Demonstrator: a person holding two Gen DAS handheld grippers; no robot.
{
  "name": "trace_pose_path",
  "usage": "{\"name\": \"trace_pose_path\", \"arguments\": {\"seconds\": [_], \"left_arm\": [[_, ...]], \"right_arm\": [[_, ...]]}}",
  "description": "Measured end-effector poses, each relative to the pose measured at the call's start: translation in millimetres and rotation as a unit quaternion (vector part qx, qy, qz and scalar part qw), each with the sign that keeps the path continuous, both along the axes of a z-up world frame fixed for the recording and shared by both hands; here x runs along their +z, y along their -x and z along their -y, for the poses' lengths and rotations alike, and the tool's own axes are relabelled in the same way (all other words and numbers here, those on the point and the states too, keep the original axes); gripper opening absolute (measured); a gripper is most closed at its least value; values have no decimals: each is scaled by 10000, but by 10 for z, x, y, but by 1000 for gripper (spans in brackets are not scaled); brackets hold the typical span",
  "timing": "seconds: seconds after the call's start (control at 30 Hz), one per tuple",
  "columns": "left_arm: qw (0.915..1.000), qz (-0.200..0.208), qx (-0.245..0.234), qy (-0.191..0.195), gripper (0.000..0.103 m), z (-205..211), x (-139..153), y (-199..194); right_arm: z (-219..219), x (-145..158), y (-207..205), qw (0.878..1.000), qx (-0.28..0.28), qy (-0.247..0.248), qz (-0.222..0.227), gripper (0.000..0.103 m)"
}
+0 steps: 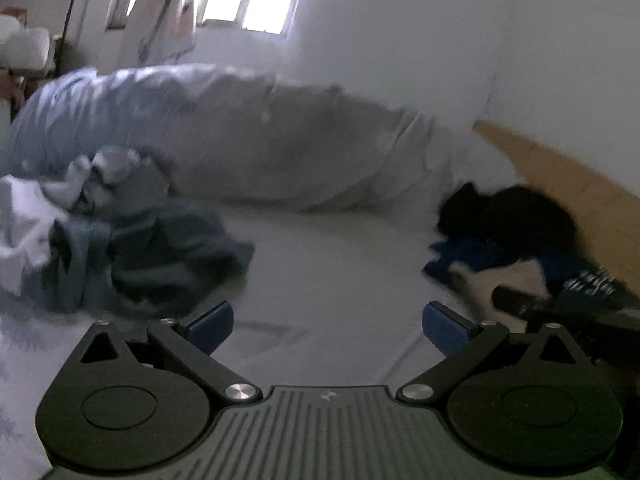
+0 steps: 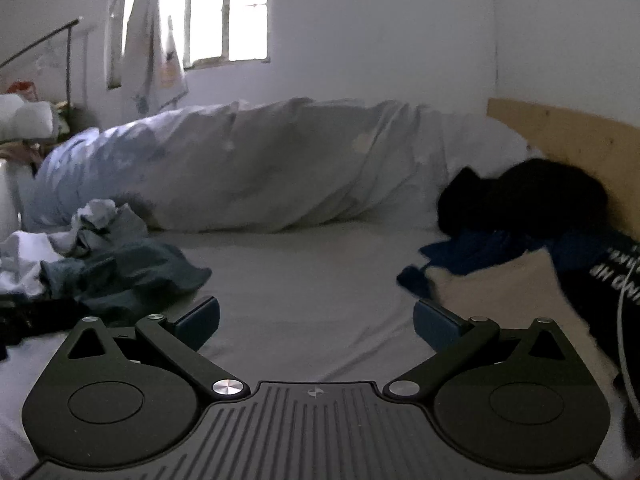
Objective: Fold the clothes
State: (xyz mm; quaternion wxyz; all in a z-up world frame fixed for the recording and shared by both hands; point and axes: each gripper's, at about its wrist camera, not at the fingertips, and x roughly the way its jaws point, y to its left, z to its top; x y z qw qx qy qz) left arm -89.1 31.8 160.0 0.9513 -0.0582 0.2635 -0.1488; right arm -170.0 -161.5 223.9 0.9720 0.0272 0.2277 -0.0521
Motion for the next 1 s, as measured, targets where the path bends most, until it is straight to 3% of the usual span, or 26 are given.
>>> {"name": "trace_pose_path", "arguments": {"seconds": [0.13,0.4,0.6,0.83,1.0], "left_arm": [[9994,50,13,-328,103,-50,-257,-108],[9983,-42,407,-421,103,-271,-752,-282],[9948,126,453,-905,103,-186,-1079,-502],[9943,31,659,-833,103,-82,-1359,-851],[9925,-320,769,-890,103,-33,-1609,-1037]], "right_arm": [[-90,-246,-146,10000,-18,23,-1,103],[-222,-845,-511,9997,-9,-91,-206,103],[-357,-1327,-754,9987,124,441,-225,103],[-271,-1668,-1121,9982,289,405,-320,103],[-221,-1869,-1323,9979,384,424,-300,103]]}}
